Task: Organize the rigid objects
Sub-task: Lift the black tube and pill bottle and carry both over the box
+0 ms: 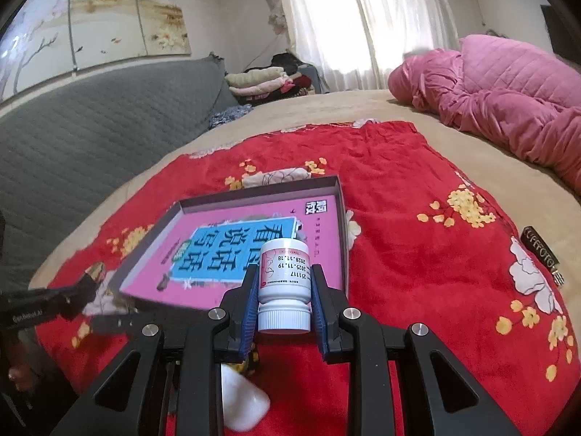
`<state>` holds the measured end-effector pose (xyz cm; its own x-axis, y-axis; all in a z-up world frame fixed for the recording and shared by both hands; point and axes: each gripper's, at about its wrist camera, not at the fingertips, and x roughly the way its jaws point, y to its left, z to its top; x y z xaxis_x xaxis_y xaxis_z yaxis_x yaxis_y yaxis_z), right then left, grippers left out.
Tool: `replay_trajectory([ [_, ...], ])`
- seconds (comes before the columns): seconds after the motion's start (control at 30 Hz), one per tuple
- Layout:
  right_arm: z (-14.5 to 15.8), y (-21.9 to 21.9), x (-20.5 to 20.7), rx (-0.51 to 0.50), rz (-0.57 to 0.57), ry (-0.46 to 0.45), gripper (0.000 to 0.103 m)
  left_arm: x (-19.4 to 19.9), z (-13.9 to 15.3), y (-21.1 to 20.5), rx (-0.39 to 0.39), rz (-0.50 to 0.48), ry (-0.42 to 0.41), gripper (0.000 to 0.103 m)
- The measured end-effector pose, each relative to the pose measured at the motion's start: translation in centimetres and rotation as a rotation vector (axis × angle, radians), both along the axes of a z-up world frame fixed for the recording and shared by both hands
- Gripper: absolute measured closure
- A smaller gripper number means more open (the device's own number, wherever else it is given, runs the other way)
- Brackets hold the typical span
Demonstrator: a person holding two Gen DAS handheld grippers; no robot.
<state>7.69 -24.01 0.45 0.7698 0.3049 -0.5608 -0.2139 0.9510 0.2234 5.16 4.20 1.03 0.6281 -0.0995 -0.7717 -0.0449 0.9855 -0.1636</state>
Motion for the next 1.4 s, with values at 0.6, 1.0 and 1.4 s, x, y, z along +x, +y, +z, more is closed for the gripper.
replay_trajectory([
  [0.6,-2.7,1.2,5.6,0.02,-0.009,0.088,0.076,5.7,-1.2,-0.3,0.0,0.042,0.032,0.08],
  [1.0,-4.0,2.1,6.5,-0.059,0.037,0.095,0.076,8.6,-3.2,-0.8,0.027,0.049,0.08,0.08],
  [1.4,-4.8,3.0,6.7,-0.228,0.014,0.118,0.076,9.1,-4.4,-0.3,0.041,0.067,0.1,0.08],
])
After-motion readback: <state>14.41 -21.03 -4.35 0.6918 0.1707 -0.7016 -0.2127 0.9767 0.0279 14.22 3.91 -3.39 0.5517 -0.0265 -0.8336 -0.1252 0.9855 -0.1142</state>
